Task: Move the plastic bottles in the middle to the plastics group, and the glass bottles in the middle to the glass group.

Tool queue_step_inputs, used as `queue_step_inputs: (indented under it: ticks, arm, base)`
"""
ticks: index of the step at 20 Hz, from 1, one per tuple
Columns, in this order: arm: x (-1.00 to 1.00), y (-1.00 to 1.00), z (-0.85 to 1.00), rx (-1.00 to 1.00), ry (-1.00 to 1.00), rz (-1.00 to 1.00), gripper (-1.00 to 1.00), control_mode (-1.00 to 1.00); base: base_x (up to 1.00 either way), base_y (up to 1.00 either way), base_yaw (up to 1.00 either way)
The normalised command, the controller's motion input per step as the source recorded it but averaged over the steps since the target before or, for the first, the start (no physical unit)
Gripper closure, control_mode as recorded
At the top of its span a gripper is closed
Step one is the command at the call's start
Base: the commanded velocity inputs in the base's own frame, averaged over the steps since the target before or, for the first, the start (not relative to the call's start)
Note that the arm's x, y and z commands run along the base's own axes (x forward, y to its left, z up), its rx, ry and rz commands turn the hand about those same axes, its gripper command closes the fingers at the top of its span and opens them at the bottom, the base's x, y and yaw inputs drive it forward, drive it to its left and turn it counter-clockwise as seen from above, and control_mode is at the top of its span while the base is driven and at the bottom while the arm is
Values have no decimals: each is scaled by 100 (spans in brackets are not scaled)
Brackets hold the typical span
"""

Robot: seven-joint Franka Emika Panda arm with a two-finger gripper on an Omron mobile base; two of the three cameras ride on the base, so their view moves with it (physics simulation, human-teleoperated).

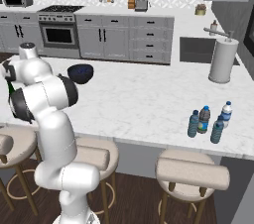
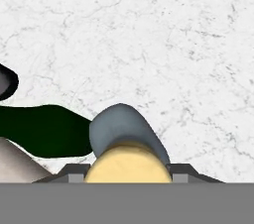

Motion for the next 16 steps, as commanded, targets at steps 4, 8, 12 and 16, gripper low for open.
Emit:
queue_step_inputs:
  ticks: [4, 8, 12, 16]
  arm:
    - [10, 3, -26, 0, 0, -3, 100, -100]
    - [11, 2, -27, 0, 0, -3, 100, -100]
    - [8, 3, -28, 0, 0, -2, 100, -100]
    - [5, 4, -26, 0, 0, -2, 100, -100]
  base:
    - [0, 0, 0]
    - [0, 0, 0]
    - [0, 0, 0]
    - [0, 0, 0]
